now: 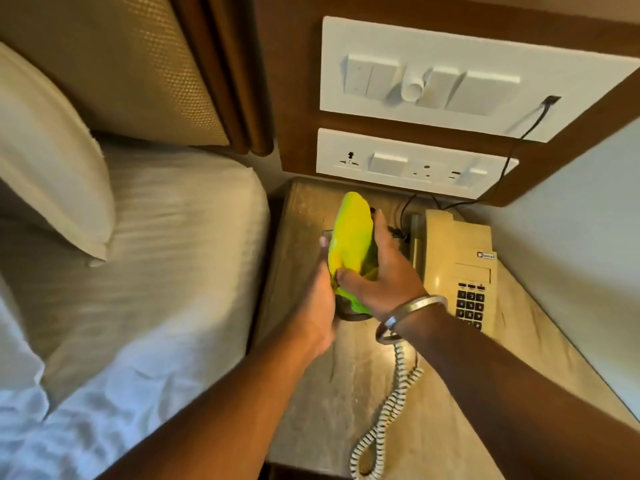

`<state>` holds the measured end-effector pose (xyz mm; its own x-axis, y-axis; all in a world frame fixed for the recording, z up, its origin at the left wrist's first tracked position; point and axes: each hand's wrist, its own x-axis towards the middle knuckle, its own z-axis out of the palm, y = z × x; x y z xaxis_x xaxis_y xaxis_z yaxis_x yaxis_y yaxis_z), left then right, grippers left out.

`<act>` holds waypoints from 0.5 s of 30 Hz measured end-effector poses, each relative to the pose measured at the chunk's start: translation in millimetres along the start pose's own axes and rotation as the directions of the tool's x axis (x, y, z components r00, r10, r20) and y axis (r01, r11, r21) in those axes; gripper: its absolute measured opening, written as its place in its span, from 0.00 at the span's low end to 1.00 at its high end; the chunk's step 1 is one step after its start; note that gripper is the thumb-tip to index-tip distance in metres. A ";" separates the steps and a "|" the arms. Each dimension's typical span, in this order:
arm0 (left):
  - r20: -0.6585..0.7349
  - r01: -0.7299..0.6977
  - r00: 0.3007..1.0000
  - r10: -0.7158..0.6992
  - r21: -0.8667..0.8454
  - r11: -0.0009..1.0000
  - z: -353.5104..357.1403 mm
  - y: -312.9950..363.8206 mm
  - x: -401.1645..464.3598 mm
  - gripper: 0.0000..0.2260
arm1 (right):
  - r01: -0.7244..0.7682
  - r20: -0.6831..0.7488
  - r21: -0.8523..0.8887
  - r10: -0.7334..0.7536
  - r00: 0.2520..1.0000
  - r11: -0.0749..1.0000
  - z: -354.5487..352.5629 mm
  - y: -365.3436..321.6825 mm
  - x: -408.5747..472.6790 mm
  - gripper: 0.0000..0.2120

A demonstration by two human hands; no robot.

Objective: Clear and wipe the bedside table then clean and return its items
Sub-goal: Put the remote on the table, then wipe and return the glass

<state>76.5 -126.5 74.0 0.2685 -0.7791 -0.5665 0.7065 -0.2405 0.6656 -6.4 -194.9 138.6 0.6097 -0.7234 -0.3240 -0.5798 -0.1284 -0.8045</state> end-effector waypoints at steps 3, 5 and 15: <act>-0.003 0.035 0.999 -0.036 -0.021 0.999 -1.3 15.3 13.8 0.33 | 0.101 0.005 -0.203 -0.102 0.995 0.974 19.1 9.5 -20.3 0.45; 0.018 0.034 0.999 -0.034 -0.005 0.999 -2.1 31.1 22.2 0.33 | 0.181 0.028 -0.310 -0.181 0.983 0.933 30.3 13.4 -35.4 0.43; 0.074 0.105 0.992 -0.097 -0.103 0.989 -38.3 38.8 12.2 0.32 | 0.255 0.252 -0.107 -0.222 0.942 0.961 3.2 1.1 -6.3 0.49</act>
<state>132.2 -123.2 74.3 0.1493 -0.7926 -0.5911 0.7944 -0.2599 0.5490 -9.2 -188.3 138.1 0.8393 -0.4816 -0.2522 -0.4597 -0.3809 -0.8023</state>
